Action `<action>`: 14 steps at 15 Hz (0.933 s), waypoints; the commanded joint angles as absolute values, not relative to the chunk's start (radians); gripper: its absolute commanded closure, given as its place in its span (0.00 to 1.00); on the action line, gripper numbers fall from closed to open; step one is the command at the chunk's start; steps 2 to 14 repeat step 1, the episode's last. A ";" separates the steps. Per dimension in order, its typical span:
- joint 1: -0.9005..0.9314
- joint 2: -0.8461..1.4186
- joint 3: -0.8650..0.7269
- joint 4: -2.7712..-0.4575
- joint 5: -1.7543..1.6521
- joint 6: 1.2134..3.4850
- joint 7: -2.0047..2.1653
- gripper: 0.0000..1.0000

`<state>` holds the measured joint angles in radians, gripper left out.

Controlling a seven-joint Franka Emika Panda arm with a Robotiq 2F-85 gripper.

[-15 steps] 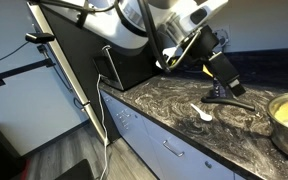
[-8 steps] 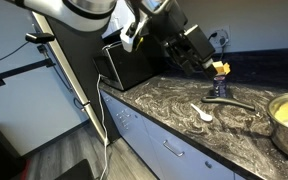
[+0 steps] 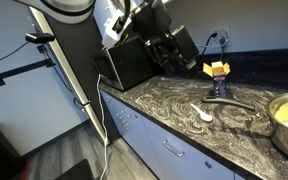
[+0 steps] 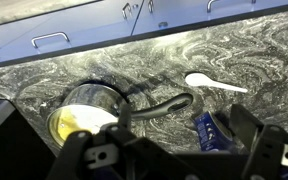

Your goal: Cover the pot and move it to the right

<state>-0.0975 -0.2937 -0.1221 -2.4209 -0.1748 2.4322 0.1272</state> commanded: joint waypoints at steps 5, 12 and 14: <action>-0.116 -0.290 -0.104 -2.419 -0.166 2.431 0.120 0.00; -0.116 -0.290 -0.104 -2.419 -0.166 2.431 0.120 0.00; -0.116 -0.290 -0.104 -2.419 -0.166 2.431 0.120 0.00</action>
